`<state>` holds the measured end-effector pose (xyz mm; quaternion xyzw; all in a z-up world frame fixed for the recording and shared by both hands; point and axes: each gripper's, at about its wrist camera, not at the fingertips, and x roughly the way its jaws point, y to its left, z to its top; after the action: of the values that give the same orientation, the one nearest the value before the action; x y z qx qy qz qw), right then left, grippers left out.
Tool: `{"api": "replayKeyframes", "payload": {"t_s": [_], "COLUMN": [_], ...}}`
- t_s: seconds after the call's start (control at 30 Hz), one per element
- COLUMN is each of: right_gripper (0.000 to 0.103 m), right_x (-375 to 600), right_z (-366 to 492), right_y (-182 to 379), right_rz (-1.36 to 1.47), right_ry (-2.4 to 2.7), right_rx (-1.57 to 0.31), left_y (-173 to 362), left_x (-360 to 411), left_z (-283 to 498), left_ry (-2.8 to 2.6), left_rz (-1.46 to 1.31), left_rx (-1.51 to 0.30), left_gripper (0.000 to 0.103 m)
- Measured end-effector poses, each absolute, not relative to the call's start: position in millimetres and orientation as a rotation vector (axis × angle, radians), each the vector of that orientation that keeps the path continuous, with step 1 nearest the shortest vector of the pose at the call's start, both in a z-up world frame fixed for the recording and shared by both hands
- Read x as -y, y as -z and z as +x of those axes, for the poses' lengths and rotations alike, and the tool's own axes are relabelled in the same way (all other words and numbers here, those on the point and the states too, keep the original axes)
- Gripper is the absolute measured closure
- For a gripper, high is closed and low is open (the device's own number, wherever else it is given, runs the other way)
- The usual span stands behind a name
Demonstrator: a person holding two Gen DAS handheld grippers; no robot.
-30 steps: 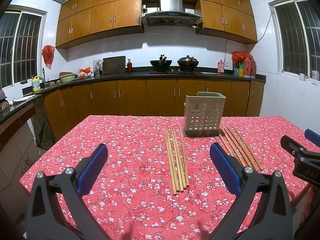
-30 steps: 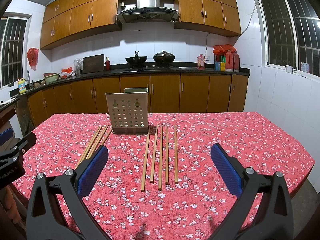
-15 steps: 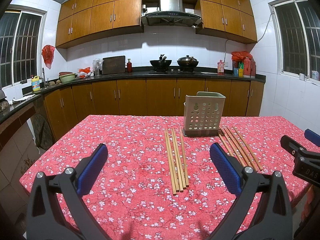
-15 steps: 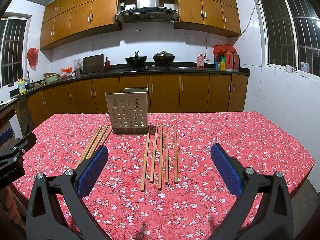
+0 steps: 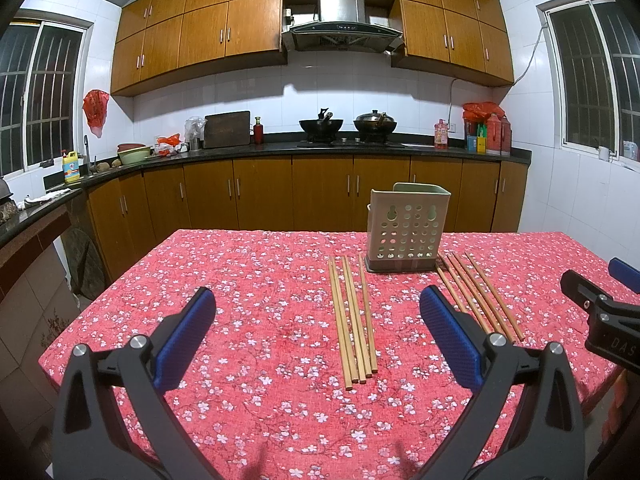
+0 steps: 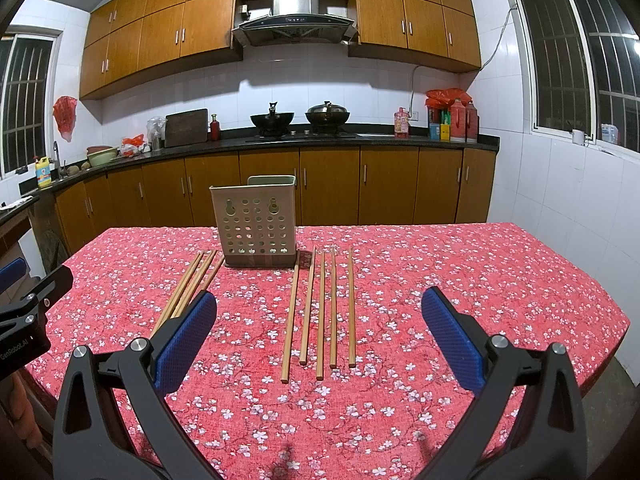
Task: Organize utensils
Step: 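Grasp a wooden chopstick with the right tool while the left tool grasps another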
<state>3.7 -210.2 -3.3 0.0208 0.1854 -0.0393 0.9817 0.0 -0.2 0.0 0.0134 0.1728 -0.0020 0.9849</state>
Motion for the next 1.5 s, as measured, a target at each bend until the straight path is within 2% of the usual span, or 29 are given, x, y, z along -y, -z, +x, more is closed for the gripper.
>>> {"api": "replayKeyframes", "payload": {"t_s": [0.37, 0.63, 0.8, 0.87, 0.93, 1.0, 1.07, 1.17, 1.3, 1.5], "right_gripper": [0.002, 0.004, 0.037, 0.054, 0.061, 0.067, 0.069, 0.078, 0.088, 0.09], "right_x": [211, 238, 258, 261, 264, 266, 269, 271, 268, 269], "right_z": [11, 57, 100, 118, 131, 141, 153, 162, 163, 164], "right_y": [6, 34, 56, 67, 76, 82, 90, 98, 101, 102], "right_rz": [0.056, 0.126, 0.182, 0.195, 0.197, 0.2, 0.204, 0.196, 0.16, 0.161], "right_ry": [0.066, 0.096, 0.11, 0.101, 0.099, 0.104, 0.106, 0.113, 0.132, 0.132], "right_rx": [-0.401, -0.593, -0.748, -0.8, -0.836, -0.86, -0.892, -0.929, -0.917, -0.915], "left_y": [5, 24, 37, 43, 48, 53, 57, 64, 75, 84], "left_x": [-3, -23, -31, -36, -40, -39, -37, -31, -21, -13], "left_z": [14, 53, 85, 96, 105, 115, 122, 131, 142, 151], "left_ry": [0.0, -0.04, -0.035, -0.025, -0.017, 0.009, 0.035, 0.061, 0.121, 0.174], "left_rz": [0.006, -0.006, 0.011, 0.0, -0.009, -0.012, -0.005, 0.014, 0.022, 0.003], "left_rx": [-0.397, -0.545, -0.622, -0.652, -0.678, -0.701, -0.731, -0.761, -0.812, -0.864], "left_gripper": [0.004, 0.004, 0.004, 0.004, 0.004, 0.01, 0.024, 0.039, 0.052, 0.066]}}
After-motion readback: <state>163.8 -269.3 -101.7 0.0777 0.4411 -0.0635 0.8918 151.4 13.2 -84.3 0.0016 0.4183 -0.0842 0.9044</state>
